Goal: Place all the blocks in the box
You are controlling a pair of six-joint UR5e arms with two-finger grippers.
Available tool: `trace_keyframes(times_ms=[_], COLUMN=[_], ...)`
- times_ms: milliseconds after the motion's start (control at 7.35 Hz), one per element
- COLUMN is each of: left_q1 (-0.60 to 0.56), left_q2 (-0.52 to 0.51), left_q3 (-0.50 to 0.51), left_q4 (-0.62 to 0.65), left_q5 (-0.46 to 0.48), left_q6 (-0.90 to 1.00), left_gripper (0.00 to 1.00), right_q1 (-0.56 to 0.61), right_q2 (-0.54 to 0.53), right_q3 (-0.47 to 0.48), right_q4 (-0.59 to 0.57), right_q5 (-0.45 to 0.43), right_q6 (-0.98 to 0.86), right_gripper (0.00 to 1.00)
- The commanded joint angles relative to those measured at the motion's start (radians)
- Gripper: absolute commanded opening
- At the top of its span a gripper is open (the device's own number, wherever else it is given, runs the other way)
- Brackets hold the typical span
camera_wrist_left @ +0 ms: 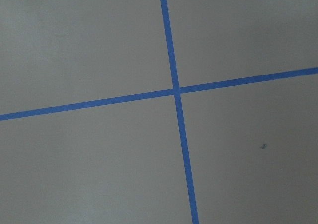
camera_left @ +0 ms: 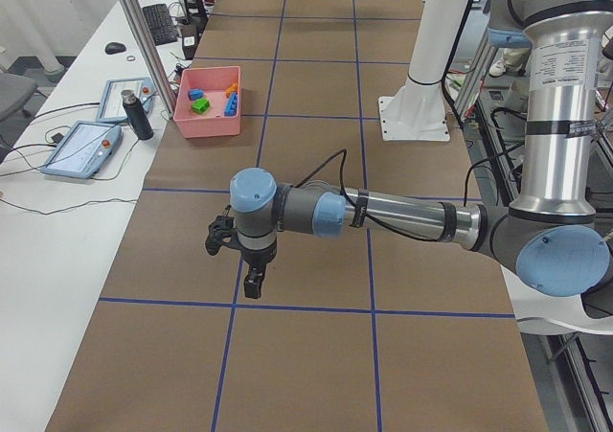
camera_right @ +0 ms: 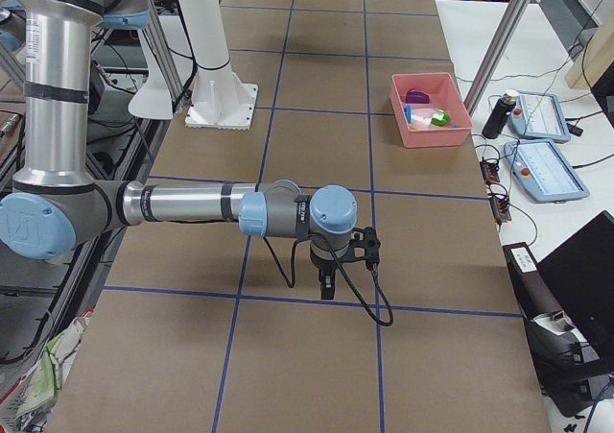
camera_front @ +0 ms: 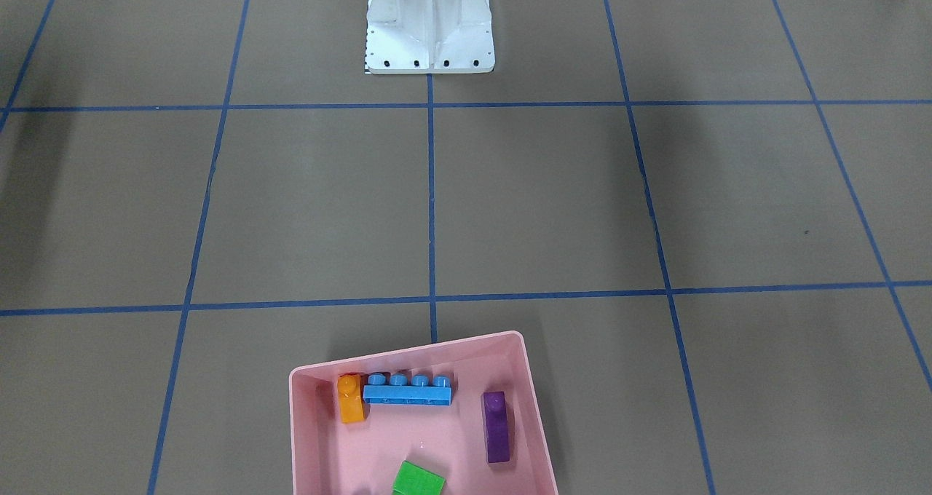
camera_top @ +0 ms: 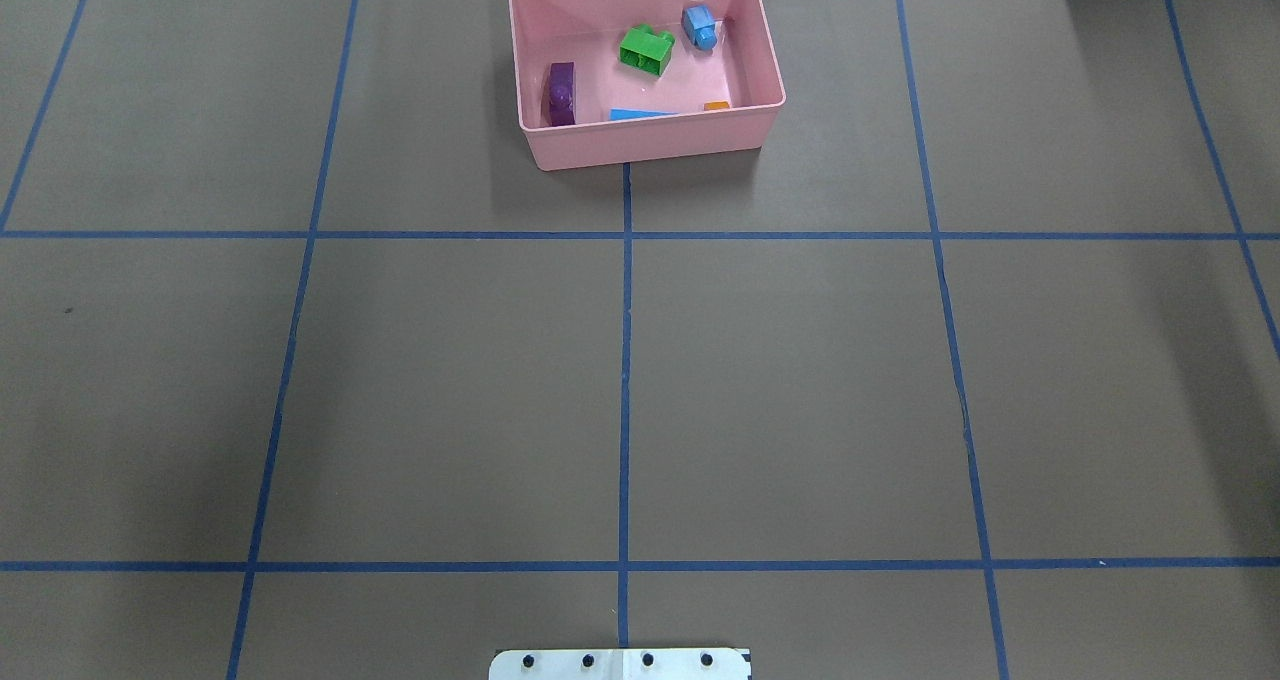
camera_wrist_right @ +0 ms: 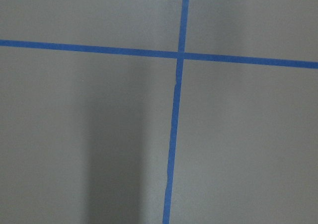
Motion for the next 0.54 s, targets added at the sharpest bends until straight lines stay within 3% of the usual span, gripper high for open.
trace_keyframes(times_ms=[0, 408], left_q1=[-0.001, -0.003], left_q2=[0.0, 0.001], left_q3=[0.001, -0.001], left_q4=[0.0, 0.0], left_q5=[-0.001, 0.001], left_q6=[0.0, -0.002], left_gripper=[1.0, 1.0], right_q1=[0.009, 0.025], right_q2=[0.01, 0.004], right_q3=[-0.004, -0.004], right_q4=[0.033, 0.036], right_q5=[0.001, 0.001], right_q6=[0.005, 0.005], right_gripper=[1.0, 1.0])
